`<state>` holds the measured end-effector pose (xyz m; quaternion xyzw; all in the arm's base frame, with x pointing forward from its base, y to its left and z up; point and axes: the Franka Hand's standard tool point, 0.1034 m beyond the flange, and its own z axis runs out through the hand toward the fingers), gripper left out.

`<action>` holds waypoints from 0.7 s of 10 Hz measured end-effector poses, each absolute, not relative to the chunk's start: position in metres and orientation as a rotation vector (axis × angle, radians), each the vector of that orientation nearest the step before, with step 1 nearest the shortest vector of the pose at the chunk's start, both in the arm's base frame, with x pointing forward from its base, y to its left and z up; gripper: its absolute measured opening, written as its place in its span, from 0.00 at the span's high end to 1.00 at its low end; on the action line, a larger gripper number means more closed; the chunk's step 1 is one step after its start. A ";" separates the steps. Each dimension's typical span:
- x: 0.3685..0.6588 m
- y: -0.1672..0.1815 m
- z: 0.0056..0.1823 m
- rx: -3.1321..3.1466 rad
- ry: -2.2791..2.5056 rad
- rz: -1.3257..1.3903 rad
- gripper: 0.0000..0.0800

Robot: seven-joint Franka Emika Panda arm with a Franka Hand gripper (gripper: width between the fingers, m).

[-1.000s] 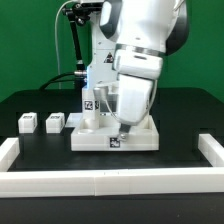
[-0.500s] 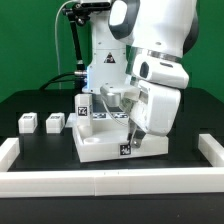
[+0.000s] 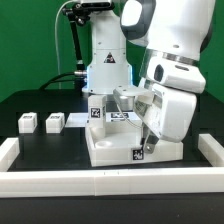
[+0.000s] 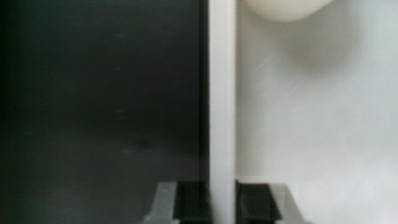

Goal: Assemble square table

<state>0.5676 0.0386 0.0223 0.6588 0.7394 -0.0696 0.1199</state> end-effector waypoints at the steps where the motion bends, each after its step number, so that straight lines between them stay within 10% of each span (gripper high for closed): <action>1: 0.578 0.038 0.023 1.921 2.162 -0.206 0.92; 7: 0.580 0.040 0.023 1.953 2.136 -0.215 0.92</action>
Offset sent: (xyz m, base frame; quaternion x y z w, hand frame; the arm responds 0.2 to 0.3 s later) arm 0.0000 0.0000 0.0000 0.0000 0.0000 0.0000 1.0000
